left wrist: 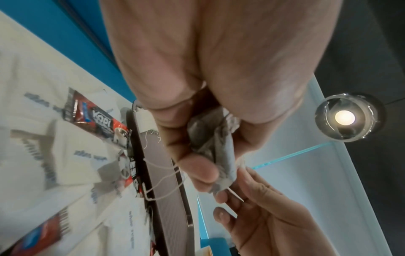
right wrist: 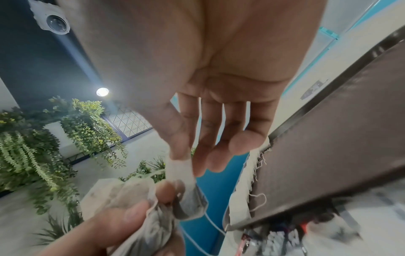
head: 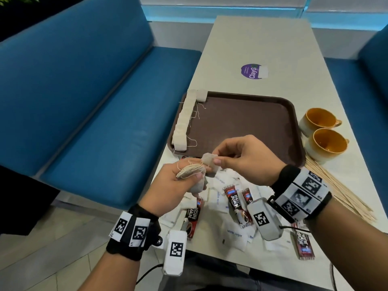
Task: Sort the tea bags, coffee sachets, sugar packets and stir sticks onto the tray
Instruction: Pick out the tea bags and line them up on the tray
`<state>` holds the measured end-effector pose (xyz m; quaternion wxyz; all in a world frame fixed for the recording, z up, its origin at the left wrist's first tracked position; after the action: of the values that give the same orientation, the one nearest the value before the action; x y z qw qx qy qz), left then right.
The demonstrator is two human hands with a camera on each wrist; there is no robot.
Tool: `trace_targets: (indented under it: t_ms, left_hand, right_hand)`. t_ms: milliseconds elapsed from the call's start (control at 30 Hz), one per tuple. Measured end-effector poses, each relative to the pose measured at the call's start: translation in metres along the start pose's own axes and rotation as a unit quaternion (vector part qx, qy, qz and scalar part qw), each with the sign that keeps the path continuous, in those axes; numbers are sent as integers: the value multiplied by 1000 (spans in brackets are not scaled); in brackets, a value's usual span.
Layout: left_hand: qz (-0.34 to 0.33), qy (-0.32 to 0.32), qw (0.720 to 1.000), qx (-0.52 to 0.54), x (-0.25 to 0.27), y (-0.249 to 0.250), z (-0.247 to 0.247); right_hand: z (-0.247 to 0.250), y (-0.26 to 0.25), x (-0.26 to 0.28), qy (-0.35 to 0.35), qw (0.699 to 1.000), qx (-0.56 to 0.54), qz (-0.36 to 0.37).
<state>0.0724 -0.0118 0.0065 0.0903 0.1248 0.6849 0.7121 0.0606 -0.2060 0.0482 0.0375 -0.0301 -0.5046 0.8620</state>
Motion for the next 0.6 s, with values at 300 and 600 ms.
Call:
trace_targets:
  t_ms: [300, 600]
  left_hand:
    - [80, 147, 984, 54, -57, -21, 29]
    - [99, 155, 982, 36, -81, -46, 49]
  right_hand:
    - [16, 8, -115, 72, 997, -6, -5]
    - [3, 48, -228, 90, 992, 57, -69]
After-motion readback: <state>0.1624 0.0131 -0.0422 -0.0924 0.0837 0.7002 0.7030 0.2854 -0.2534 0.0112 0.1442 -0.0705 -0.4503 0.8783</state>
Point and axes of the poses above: each hand's wrist, its own x-axis away from the middle knuckle, its own z-axis out of the back of the hand, y = z × x, the point moved 5 cm from there along -x, towards the middle knuckle, and after that the axes turned 13 degrees about y, right-handed, at the moved point
